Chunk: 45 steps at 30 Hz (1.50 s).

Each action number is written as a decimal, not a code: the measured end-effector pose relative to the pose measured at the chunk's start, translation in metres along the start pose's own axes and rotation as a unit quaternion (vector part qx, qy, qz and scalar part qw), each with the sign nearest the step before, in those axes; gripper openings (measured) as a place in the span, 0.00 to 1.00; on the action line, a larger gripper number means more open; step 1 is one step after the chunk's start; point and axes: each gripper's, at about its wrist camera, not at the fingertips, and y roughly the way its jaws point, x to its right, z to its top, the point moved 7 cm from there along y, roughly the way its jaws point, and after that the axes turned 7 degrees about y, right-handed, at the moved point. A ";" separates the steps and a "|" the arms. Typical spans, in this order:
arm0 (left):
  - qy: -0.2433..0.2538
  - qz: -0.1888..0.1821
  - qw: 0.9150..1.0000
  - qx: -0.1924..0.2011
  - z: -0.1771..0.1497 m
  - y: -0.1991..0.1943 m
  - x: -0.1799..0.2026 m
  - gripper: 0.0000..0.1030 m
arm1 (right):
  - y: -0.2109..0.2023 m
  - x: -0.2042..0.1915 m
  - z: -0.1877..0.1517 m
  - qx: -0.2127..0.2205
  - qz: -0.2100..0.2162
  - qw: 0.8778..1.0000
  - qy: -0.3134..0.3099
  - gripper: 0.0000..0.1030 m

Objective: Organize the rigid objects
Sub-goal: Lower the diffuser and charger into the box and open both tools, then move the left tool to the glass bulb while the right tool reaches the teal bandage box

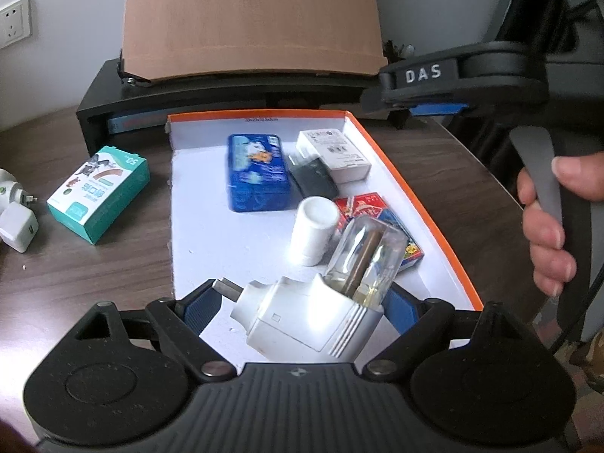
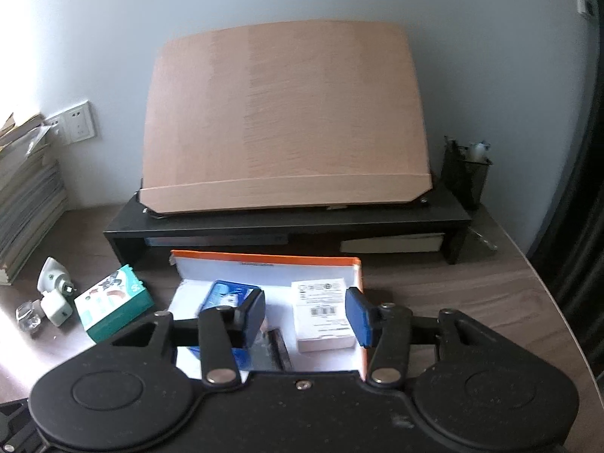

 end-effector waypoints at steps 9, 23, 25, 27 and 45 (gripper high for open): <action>0.014 -0.015 1.000 -0.001 0.005 0.006 0.019 0.89 | -0.027 0.020 -0.009 0.012 -0.020 1.000 0.015 0.66; -0.056 0.044 0.996 0.049 0.009 -0.033 -0.033 0.95 | -0.043 -0.005 -0.017 0.018 -0.007 1.000 0.005 0.80; -0.072 0.061 0.994 0.049 0.005 -0.038 -0.048 0.95 | -0.041 -0.018 -0.019 0.013 0.002 1.000 -0.003 0.81; -0.088 0.078 0.992 0.049 0.000 -0.046 -0.065 0.95 | -0.040 -0.031 -0.022 0.009 0.011 1.000 -0.011 0.82; -0.173 0.184 0.967 0.043 -0.039 -0.097 -0.178 0.95 | -0.034 -0.137 -0.050 -0.026 0.074 0.995 -0.063 0.84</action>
